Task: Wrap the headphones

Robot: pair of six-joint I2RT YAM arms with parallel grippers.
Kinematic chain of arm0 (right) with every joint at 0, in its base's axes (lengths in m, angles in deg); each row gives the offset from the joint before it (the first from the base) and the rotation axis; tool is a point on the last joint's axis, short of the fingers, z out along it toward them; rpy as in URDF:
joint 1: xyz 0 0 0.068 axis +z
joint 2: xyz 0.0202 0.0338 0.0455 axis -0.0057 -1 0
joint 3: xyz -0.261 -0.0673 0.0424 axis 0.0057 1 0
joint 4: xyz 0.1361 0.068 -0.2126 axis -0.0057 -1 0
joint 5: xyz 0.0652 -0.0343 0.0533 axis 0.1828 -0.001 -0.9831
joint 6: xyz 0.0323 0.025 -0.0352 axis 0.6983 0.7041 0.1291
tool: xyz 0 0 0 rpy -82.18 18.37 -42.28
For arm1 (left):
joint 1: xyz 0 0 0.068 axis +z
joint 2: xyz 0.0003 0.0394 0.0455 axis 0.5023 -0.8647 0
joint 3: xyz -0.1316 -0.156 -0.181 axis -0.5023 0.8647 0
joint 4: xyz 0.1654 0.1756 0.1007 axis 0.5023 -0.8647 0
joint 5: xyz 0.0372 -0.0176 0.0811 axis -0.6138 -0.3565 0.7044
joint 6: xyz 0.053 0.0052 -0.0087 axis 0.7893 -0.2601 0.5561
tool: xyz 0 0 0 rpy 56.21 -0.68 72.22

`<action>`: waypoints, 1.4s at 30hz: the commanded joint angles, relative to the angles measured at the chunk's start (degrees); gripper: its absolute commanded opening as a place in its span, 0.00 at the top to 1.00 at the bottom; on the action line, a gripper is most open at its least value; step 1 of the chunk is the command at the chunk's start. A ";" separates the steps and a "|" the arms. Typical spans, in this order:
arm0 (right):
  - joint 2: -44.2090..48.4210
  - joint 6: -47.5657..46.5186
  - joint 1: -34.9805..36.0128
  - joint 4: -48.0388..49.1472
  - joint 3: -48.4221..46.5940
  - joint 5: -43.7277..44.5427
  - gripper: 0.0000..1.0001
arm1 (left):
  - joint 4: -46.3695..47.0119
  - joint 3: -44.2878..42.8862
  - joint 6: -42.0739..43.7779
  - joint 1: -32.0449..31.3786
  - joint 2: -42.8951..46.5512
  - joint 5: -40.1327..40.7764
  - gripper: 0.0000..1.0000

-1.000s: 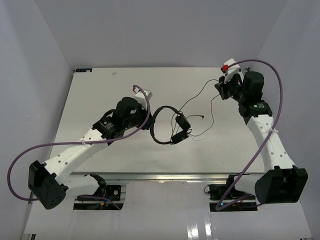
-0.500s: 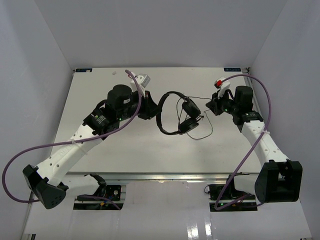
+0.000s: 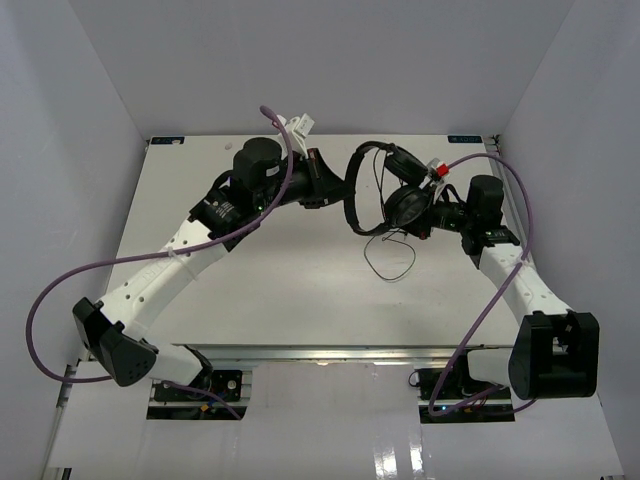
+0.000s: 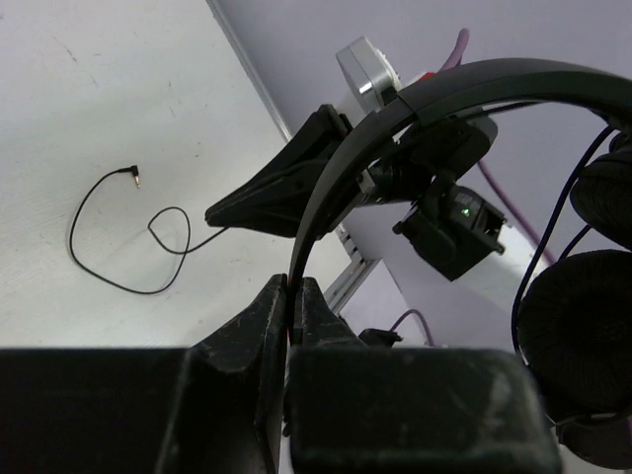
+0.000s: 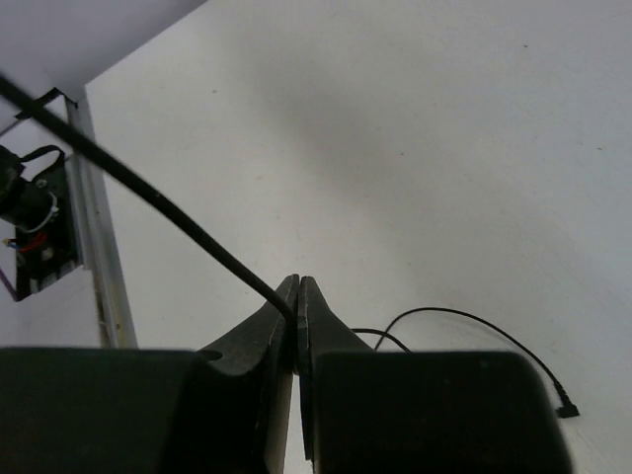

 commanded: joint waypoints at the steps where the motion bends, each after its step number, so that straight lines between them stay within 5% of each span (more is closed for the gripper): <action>1: 2.57 14.40 -0.19 17.56 1.64 -8.99 0.92 | 8.84 -4.05 -9.74 -0.12 0.20 2.33 1.00; 9: 0.44 21.71 1.05 26.81 -0.87 -10.01 0.89 | 9.60 -10.22 -15.15 -0.08 -2.65 5.67 1.00; 19: 0.24 30.05 3.79 42.03 2.09 -13.63 0.86 | -1.96 -19.70 -13.14 -0.03 -6.09 16.00 1.00; 26: 5.38 26.76 7.89 40.86 4.49 -15.72 0.79 | -2.61 -20.70 -11.07 -0.03 -8.16 23.39 1.00; 35: 4.94 28.18 13.33 42.61 1.79 -17.13 0.74 | -2.28 -23.38 -11.18 -0.12 -9.19 23.28 1.00; 39: 2.09 35.03 14.59 52.08 0.99 -17.48 0.69 | -2.25 -23.80 -11.51 -0.03 -8.54 22.53 1.00; 42: -0.22 45.54 15.36 68.05 1.84 -17.49 0.62 | -2.08 -23.97 -12.11 -0.12 -8.36 21.93 1.00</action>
